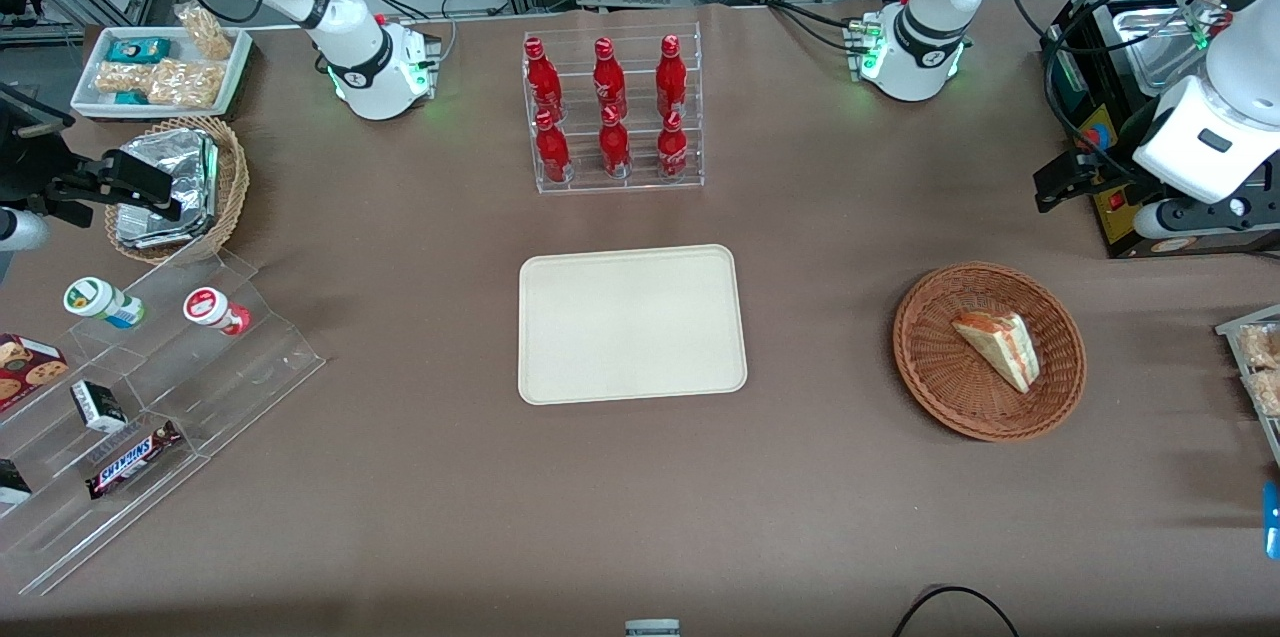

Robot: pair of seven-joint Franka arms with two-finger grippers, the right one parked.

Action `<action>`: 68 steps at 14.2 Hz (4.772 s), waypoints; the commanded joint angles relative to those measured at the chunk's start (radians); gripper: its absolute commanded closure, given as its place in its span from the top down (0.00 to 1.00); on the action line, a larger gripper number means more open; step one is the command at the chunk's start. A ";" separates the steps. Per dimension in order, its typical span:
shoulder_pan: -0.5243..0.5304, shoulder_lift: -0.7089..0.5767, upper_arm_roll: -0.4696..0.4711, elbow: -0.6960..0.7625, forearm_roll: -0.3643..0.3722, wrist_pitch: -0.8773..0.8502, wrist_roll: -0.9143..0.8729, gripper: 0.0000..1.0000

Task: Place sandwich from basket to tray
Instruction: 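Move the left gripper over the wicker basket above the sandwich, then lower the open left gripper around the wrapped sandwich in the basket, then carry the held sandwich over the cream tray and lower it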

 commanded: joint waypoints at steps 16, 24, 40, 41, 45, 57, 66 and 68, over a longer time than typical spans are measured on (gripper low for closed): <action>-0.004 -0.003 0.000 -0.014 0.010 -0.005 0.007 1.00; 0.049 0.077 0.012 -0.187 0.014 0.179 0.007 1.00; 0.161 0.279 0.010 -0.460 -0.004 0.824 -0.378 1.00; 0.160 0.298 0.010 -0.460 -0.006 0.836 -0.431 1.00; 0.152 0.354 0.001 -0.453 -0.006 0.850 -0.527 1.00; 0.037 0.284 0.000 -0.376 0.008 0.588 -0.464 0.00; -0.377 0.437 -0.002 -0.162 0.059 0.562 -0.473 0.00; -0.455 0.520 -0.003 -0.054 0.022 0.563 -0.567 0.00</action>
